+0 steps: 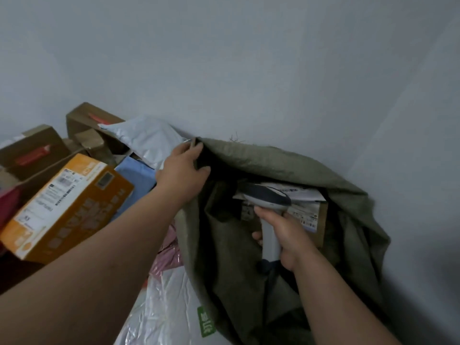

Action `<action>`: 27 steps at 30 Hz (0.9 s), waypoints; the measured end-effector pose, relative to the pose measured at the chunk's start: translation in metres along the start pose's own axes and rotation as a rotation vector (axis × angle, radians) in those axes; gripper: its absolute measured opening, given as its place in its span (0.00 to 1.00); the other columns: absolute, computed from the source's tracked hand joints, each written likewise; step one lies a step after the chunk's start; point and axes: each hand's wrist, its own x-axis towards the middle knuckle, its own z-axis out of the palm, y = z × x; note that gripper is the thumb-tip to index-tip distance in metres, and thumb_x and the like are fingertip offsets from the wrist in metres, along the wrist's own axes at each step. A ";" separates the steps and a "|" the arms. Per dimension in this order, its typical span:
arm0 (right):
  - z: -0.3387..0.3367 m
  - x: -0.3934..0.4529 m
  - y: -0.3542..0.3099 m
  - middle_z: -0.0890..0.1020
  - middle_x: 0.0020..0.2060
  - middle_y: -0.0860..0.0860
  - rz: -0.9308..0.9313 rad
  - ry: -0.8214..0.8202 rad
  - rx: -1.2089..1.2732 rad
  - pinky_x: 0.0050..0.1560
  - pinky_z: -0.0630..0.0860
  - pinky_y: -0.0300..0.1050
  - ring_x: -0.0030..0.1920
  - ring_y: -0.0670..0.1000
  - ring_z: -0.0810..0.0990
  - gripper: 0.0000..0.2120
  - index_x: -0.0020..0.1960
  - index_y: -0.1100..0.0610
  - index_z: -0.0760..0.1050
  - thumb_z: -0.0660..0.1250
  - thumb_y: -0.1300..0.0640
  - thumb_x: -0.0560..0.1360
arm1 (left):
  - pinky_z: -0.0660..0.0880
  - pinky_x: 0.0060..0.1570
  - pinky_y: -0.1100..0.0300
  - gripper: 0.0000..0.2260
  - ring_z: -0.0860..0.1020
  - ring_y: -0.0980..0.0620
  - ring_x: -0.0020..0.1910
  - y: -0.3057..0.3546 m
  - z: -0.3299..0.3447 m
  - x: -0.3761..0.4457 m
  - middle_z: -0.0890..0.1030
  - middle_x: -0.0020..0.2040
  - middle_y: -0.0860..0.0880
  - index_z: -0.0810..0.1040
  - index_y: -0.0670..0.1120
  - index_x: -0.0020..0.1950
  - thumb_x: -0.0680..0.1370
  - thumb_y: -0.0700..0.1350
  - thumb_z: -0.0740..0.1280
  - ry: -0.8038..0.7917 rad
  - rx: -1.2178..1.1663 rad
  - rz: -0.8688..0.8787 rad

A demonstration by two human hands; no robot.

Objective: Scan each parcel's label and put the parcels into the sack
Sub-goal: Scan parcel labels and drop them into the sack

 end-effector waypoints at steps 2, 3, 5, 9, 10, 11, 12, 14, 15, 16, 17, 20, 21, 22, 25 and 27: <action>0.002 -0.004 0.005 0.86 0.35 0.48 -0.010 -0.009 0.015 0.39 0.80 0.47 0.29 0.49 0.83 0.11 0.51 0.53 0.82 0.77 0.51 0.72 | 0.63 0.73 0.45 0.24 0.63 0.46 0.76 -0.005 0.007 -0.011 0.63 0.78 0.49 0.72 0.56 0.74 0.78 0.50 0.70 -0.046 -0.007 0.016; 0.002 -0.007 0.007 0.87 0.36 0.48 -0.023 -0.005 0.019 0.37 0.80 0.46 0.29 0.49 0.82 0.11 0.52 0.53 0.82 0.77 0.51 0.72 | 0.63 0.73 0.45 0.22 0.63 0.46 0.76 -0.007 0.010 -0.017 0.63 0.78 0.49 0.74 0.57 0.71 0.78 0.51 0.70 -0.059 -0.023 0.025; 0.003 -0.014 0.009 0.88 0.42 0.50 -0.056 0.007 0.022 0.33 0.78 0.43 0.29 0.48 0.82 0.11 0.53 0.54 0.83 0.76 0.51 0.72 | 0.63 0.73 0.44 0.18 0.62 0.47 0.76 -0.011 0.014 -0.030 0.64 0.77 0.50 0.78 0.59 0.67 0.77 0.51 0.70 -0.066 -0.066 0.050; 0.009 -0.036 0.011 0.87 0.43 0.54 -0.100 0.013 -0.001 0.31 0.76 0.42 0.29 0.48 0.81 0.10 0.52 0.56 0.83 0.75 0.53 0.73 | 0.64 0.71 0.40 0.13 0.61 0.49 0.75 -0.020 0.009 -0.057 0.63 0.76 0.53 0.79 0.59 0.63 0.78 0.51 0.70 -0.031 -0.102 0.053; 0.013 -0.043 0.013 0.87 0.41 0.55 -0.103 0.011 -0.008 0.31 0.76 0.42 0.30 0.48 0.81 0.11 0.53 0.56 0.83 0.75 0.53 0.73 | 0.65 0.71 0.40 0.13 0.62 0.49 0.75 -0.025 0.005 -0.065 0.64 0.76 0.53 0.79 0.58 0.62 0.78 0.50 0.70 -0.006 -0.121 0.048; 0.016 -0.049 0.014 0.87 0.40 0.55 -0.104 0.004 -0.016 0.31 0.76 0.42 0.29 0.48 0.80 0.11 0.53 0.57 0.83 0.75 0.53 0.74 | 0.65 0.70 0.40 0.12 0.64 0.49 0.74 -0.029 0.002 -0.071 0.66 0.75 0.52 0.79 0.57 0.61 0.78 0.50 0.70 0.018 -0.139 0.040; 0.020 -0.056 0.017 0.87 0.40 0.55 -0.105 -0.005 -0.023 0.31 0.76 0.42 0.29 0.48 0.80 0.11 0.54 0.57 0.82 0.75 0.53 0.74 | 0.66 0.70 0.41 0.11 0.65 0.49 0.73 -0.034 -0.002 -0.077 0.67 0.74 0.52 0.80 0.56 0.60 0.78 0.49 0.70 0.037 -0.152 0.031; 0.034 -0.074 0.026 0.87 0.40 0.56 -0.109 -0.020 -0.040 0.32 0.77 0.43 0.31 0.49 0.81 0.12 0.55 0.55 0.82 0.75 0.53 0.74 | 0.66 0.70 0.41 0.10 0.67 0.49 0.72 -0.049 -0.013 -0.093 0.69 0.72 0.52 0.80 0.56 0.59 0.78 0.51 0.69 0.046 -0.162 0.003; 0.043 -0.084 0.031 0.87 0.40 0.56 -0.114 -0.026 -0.053 0.33 0.77 0.44 0.32 0.49 0.82 0.12 0.56 0.55 0.81 0.75 0.53 0.74 | 0.65 0.70 0.41 0.10 0.66 0.49 0.72 -0.059 -0.021 -0.101 0.69 0.72 0.52 0.80 0.57 0.59 0.79 0.52 0.68 0.040 -0.161 -0.014; 0.054 -0.094 0.038 0.87 0.40 0.56 -0.121 -0.033 -0.066 0.34 0.77 0.44 0.32 0.50 0.82 0.12 0.55 0.55 0.81 0.74 0.52 0.74 | 0.64 0.69 0.41 0.09 0.66 0.49 0.72 -0.069 -0.027 -0.110 0.69 0.71 0.52 0.80 0.59 0.58 0.79 0.52 0.68 0.032 -0.163 -0.025; 0.065 -0.104 0.045 0.87 0.39 0.56 -0.126 -0.038 -0.082 0.35 0.78 0.45 0.32 0.50 0.83 0.11 0.54 0.56 0.82 0.74 0.52 0.74 | 0.65 0.69 0.41 0.08 0.67 0.48 0.71 -0.081 -0.034 -0.120 0.70 0.71 0.51 0.79 0.60 0.57 0.79 0.51 0.68 0.026 -0.168 -0.032; 0.107 -0.132 0.067 0.86 0.37 0.57 -0.122 -0.036 -0.122 0.34 0.77 0.45 0.32 0.51 0.83 0.09 0.48 0.59 0.83 0.74 0.53 0.75 | 0.68 0.67 0.43 0.10 0.71 0.48 0.68 -0.120 -0.055 -0.150 0.71 0.69 0.51 0.79 0.58 0.59 0.79 0.49 0.69 0.010 -0.168 -0.067; 0.121 -0.141 0.076 0.86 0.36 0.57 -0.119 -0.042 -0.123 0.32 0.77 0.44 0.31 0.51 0.83 0.09 0.46 0.59 0.84 0.74 0.53 0.75 | 0.69 0.67 0.43 0.11 0.71 0.49 0.67 -0.135 -0.062 -0.161 0.71 0.69 0.51 0.79 0.56 0.61 0.79 0.49 0.68 0.002 -0.154 -0.087; 0.134 -0.149 0.084 0.85 0.35 0.57 -0.117 -0.053 -0.123 0.30 0.76 0.42 0.31 0.51 0.82 0.08 0.45 0.60 0.84 0.75 0.54 0.75 | 0.69 0.67 0.44 0.13 0.71 0.48 0.67 -0.149 -0.069 -0.171 0.71 0.68 0.50 0.79 0.55 0.63 0.78 0.49 0.68 -0.003 -0.142 -0.101; 0.172 -0.171 0.109 0.85 0.34 0.57 -0.108 -0.078 -0.128 0.29 0.76 0.42 0.30 0.52 0.82 0.08 0.45 0.59 0.84 0.75 0.54 0.74 | 0.70 0.66 0.45 0.13 0.73 0.47 0.65 -0.191 -0.092 -0.201 0.73 0.65 0.48 0.80 0.51 0.63 0.78 0.47 0.70 0.019 -0.156 -0.132; 0.195 -0.182 0.124 0.84 0.33 0.57 -0.104 -0.087 -0.128 0.30 0.76 0.42 0.30 0.52 0.82 0.09 0.48 0.61 0.83 0.75 0.54 0.74 | 0.71 0.65 0.46 0.13 0.74 0.47 0.64 -0.213 -0.109 -0.217 0.74 0.65 0.48 0.80 0.51 0.62 0.78 0.47 0.70 0.021 -0.146 -0.151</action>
